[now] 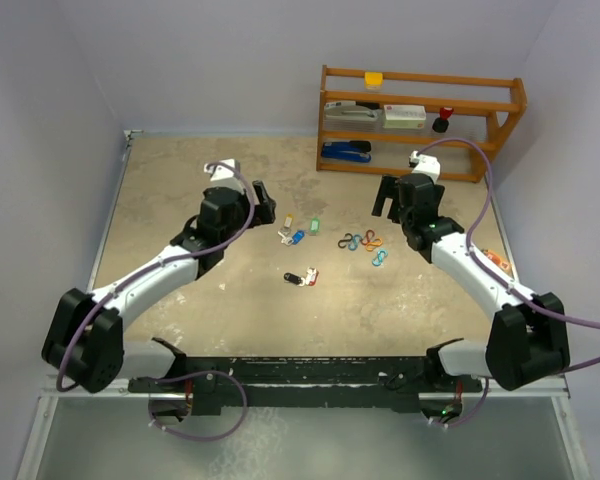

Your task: Put the keys on the keyring

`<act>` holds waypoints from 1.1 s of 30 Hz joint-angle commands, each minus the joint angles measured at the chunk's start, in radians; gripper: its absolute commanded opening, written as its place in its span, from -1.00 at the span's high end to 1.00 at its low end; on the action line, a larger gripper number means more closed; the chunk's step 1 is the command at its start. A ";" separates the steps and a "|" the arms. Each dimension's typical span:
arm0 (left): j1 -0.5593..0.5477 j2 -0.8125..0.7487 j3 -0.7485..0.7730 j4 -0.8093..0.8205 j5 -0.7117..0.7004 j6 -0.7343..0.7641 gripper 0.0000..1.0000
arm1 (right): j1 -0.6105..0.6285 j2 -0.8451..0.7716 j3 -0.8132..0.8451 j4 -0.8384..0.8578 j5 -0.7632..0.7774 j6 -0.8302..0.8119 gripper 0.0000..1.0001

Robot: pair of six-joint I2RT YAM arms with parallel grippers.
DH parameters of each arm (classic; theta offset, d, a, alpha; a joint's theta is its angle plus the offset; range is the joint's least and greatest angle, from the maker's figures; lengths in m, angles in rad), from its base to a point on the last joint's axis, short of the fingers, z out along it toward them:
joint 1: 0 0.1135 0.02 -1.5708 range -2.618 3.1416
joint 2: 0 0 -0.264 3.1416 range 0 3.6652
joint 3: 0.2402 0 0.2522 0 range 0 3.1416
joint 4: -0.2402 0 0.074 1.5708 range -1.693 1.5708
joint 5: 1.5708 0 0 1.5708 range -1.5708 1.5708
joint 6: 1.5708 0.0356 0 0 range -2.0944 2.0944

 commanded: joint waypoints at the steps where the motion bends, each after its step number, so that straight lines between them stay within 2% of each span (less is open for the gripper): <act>1: -0.051 0.123 0.161 -0.051 0.124 0.099 -0.86 | -0.002 -0.046 0.009 -0.005 -0.021 -0.013 -1.00; 3: -0.094 0.191 0.225 -0.089 0.135 0.139 -0.75 | -0.002 -0.048 0.013 -0.011 -0.020 -0.013 -1.00; 8: -0.175 0.316 0.324 -0.123 0.163 0.187 -0.69 | -0.002 -0.053 0.022 -0.026 -0.013 -0.018 -1.00; 10: -0.204 0.364 0.371 -0.163 0.172 0.220 -0.57 | -0.002 -0.054 0.032 -0.040 -0.009 -0.020 -1.00; 16: -0.302 0.475 0.461 -0.225 0.064 0.309 -0.52 | -0.002 -0.085 0.032 -0.045 -0.014 -0.020 -1.00; 23: -0.343 0.598 0.536 -0.221 0.099 0.344 -0.39 | -0.002 -0.118 0.058 -0.070 0.000 -0.023 -1.00; 33: -0.354 0.693 0.593 -0.190 0.130 0.383 -0.30 | -0.003 -0.109 0.113 -0.107 0.026 -0.010 -1.00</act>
